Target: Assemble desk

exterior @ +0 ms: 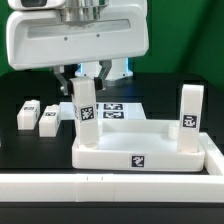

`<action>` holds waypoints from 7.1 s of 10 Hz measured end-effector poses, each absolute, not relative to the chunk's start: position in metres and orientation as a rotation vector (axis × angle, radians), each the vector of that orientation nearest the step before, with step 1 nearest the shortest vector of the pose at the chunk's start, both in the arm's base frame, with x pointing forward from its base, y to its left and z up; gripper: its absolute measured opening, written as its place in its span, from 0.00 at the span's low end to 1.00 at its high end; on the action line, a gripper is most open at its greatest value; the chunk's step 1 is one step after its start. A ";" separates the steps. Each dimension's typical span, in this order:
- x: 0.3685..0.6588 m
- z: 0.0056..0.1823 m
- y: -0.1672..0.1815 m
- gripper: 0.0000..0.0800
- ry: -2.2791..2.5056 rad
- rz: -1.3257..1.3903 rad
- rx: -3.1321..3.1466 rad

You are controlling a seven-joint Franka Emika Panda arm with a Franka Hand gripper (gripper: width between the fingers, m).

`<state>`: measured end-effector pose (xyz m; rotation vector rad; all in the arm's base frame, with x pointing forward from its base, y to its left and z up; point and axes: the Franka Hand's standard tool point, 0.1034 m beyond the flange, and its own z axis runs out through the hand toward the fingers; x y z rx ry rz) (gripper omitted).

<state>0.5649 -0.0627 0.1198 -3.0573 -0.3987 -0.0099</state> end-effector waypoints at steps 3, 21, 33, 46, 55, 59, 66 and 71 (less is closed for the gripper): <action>0.565 0.120 -0.063 0.36 -0.360 -0.009 -3.062; 0.565 0.117 -0.055 0.66 1.433 0.055 -2.702; 0.565 0.117 -0.053 0.81 0.200 0.010 -3.067; 0.570 0.119 -0.060 0.36 -0.754 -0.049 -3.032; 0.565 0.117 -0.059 0.36 0.400 -0.022 -3.050; 0.566 0.116 -0.058 0.36 0.995 -0.001 -2.899; 0.566 0.116 -0.054 0.65 1.280 0.013 -2.784; 0.566 0.114 -0.051 0.81 0.685 -0.009 -2.992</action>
Offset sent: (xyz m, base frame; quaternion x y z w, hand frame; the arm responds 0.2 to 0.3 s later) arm 0.0000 0.0000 0.0000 0.0000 0.0000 0.0000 1.0000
